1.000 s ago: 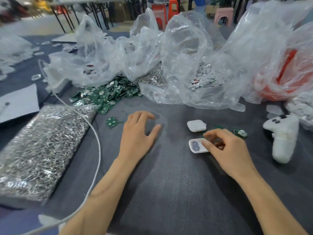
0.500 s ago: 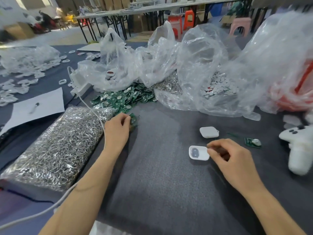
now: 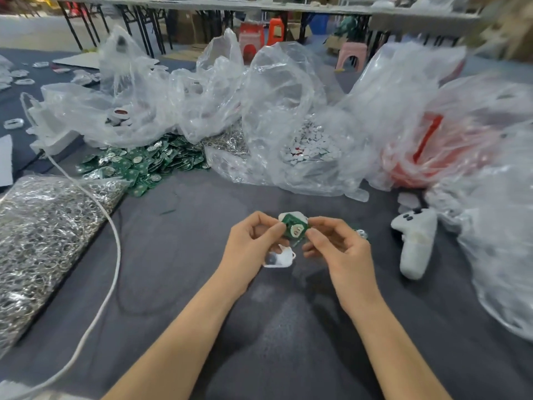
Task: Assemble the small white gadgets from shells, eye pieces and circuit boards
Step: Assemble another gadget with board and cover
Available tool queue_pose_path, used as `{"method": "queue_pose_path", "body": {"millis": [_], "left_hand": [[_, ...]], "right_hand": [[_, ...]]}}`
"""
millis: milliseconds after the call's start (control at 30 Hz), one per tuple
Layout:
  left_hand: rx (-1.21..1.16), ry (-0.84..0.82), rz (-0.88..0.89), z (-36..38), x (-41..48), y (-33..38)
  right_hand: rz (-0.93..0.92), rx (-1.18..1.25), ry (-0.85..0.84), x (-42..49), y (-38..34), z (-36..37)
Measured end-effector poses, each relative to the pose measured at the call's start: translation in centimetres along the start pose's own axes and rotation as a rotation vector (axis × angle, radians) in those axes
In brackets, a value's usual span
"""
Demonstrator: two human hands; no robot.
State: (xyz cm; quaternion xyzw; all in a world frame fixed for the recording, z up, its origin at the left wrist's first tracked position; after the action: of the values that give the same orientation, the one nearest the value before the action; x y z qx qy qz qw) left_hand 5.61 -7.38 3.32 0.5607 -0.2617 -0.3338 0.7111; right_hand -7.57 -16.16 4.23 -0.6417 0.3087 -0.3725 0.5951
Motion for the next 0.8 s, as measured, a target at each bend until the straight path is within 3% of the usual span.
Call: {"method": "queue_pose_path", "body": {"millis": [167, 800], "left_hand": [[0.042, -0.053, 0.064, -0.33, -0.55, 0.32], [0.035, -0.060, 0.038, -0.45, -0.73, 0.02]], "right_hand": [[-0.002, -0.002, -0.100, -0.17, -0.15, 0.96], [0.130, 0.204, -0.158, -0.34, 0.01, 0.93]]}}
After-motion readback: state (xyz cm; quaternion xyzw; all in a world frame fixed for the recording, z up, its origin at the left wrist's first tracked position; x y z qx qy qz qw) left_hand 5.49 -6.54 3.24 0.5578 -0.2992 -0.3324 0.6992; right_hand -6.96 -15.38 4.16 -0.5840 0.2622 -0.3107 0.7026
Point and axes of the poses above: each hand's wrist, its own x-axis towards the middle knuckle, its own z-axis out of the palm, y = z × x, the point moved 5 cm from there along x, towards the middle knuckle, and after that the axes turned 6 degrees about -x, right-handed, at the moved point
